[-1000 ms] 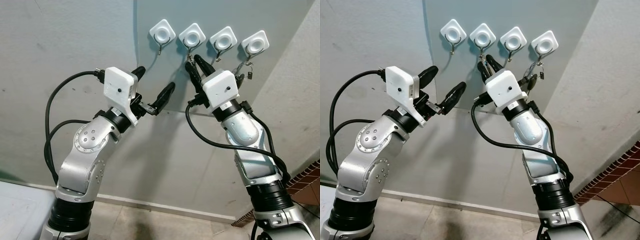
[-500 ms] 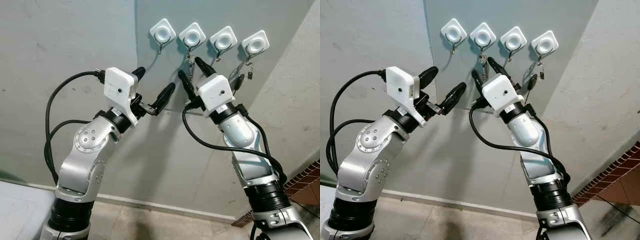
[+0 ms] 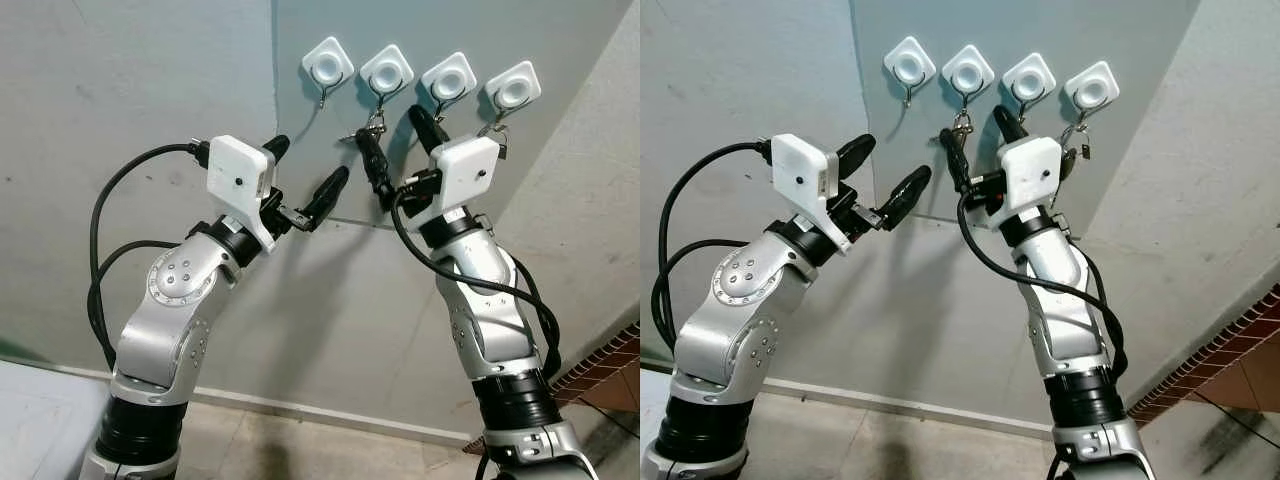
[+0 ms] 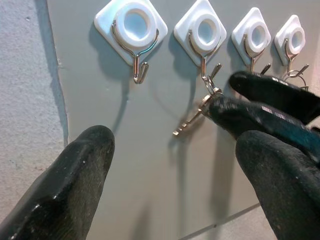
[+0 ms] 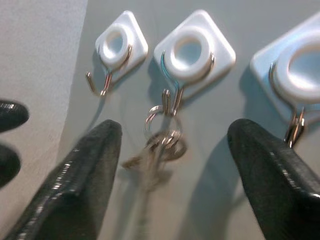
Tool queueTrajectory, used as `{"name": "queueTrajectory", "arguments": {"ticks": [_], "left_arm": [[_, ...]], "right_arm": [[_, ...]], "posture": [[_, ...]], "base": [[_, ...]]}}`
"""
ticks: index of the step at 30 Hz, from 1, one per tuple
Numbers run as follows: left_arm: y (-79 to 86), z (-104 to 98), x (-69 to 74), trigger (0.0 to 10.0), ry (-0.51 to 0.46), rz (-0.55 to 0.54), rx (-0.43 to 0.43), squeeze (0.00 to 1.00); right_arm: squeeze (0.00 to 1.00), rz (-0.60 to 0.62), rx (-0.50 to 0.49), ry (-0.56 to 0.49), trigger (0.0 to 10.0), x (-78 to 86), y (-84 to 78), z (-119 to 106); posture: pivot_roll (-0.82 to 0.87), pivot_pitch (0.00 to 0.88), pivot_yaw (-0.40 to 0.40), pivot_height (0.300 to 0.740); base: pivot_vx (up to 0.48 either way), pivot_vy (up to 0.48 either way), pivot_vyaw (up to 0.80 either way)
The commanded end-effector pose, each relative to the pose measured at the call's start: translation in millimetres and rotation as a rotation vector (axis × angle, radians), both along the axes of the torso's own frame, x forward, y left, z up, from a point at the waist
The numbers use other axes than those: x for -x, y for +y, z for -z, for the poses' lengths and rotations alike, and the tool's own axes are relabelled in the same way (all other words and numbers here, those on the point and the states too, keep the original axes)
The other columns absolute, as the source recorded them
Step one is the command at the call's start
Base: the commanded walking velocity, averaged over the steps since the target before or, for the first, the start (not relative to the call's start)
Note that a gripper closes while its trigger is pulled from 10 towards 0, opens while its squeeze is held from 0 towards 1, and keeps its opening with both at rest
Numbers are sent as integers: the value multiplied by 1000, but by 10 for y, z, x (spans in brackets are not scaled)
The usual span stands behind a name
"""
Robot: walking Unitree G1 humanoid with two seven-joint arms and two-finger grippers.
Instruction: Hang keys on a hook
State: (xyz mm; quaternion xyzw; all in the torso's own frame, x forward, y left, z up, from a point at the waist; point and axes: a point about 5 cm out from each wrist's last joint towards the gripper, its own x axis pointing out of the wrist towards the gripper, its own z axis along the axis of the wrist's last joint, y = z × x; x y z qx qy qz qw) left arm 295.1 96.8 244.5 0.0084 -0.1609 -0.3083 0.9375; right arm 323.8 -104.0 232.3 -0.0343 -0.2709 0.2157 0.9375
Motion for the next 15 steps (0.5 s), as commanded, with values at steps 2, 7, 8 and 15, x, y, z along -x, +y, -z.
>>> {"name": "queueTrajectory", "arguments": {"ticks": [2, 7, 8, 15], "left_arm": [[11, -16, 26, 10000, -8, -6, 0, 0], [28, 56, 17, 10000, 11, -26, 1, 0], [45, 120, 5, 10000, 35, -40, 10, 0], [145, 506, -47, 10000, 173, -125, 47, 0]], "right_arm": [[1000, -33, -15, 26, 10000, 43, -3, 37], [1000, -47, -20, 80, 10000, 95, -6, 175], [1000, -49, -18, 98, 10000, 114, -10, 230], [1000, -29, -27, 192, 10000, 181, -66, 496]], "posture": [[0, 20, -49, 740], [0, 22, -49, 740], [0, 22, -49, 740], [-7, 18, -45, 740]], "base": [[0, 0, 0], [0, 0, 0], [0, 0, 0], [0, 0, 0]]}}
